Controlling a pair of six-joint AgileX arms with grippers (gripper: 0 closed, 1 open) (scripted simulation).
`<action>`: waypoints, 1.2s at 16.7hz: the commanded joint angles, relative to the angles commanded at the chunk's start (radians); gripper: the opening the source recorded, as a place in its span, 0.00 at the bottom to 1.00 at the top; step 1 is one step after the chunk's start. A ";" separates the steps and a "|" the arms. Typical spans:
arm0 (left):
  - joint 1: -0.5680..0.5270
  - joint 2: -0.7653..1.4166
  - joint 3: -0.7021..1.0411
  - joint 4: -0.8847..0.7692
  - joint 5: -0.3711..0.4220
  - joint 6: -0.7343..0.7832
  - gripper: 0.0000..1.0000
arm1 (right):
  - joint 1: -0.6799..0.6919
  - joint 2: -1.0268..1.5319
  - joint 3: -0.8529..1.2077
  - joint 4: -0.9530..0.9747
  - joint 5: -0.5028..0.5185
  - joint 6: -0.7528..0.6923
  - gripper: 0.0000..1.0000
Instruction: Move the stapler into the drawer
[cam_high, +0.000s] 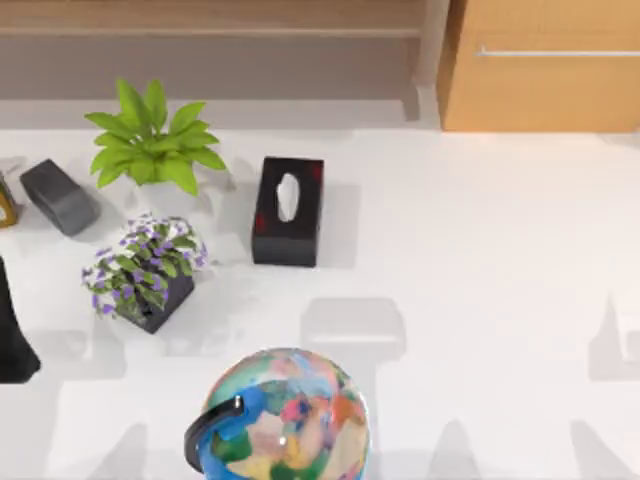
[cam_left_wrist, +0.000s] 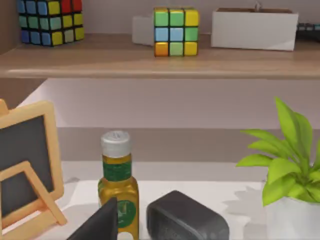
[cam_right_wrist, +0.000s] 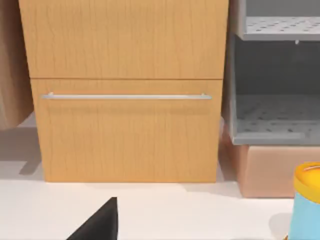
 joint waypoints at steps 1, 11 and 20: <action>0.000 0.000 0.000 0.000 0.000 0.000 1.00 | 0.000 0.000 0.000 0.000 0.000 0.000 1.00; 0.000 0.000 0.000 0.000 0.000 0.000 1.00 | 0.023 0.442 0.268 0.330 0.004 -0.407 1.00; 0.000 0.000 0.000 0.000 0.000 0.000 1.00 | 0.081 1.419 0.683 0.882 0.085 -1.117 1.00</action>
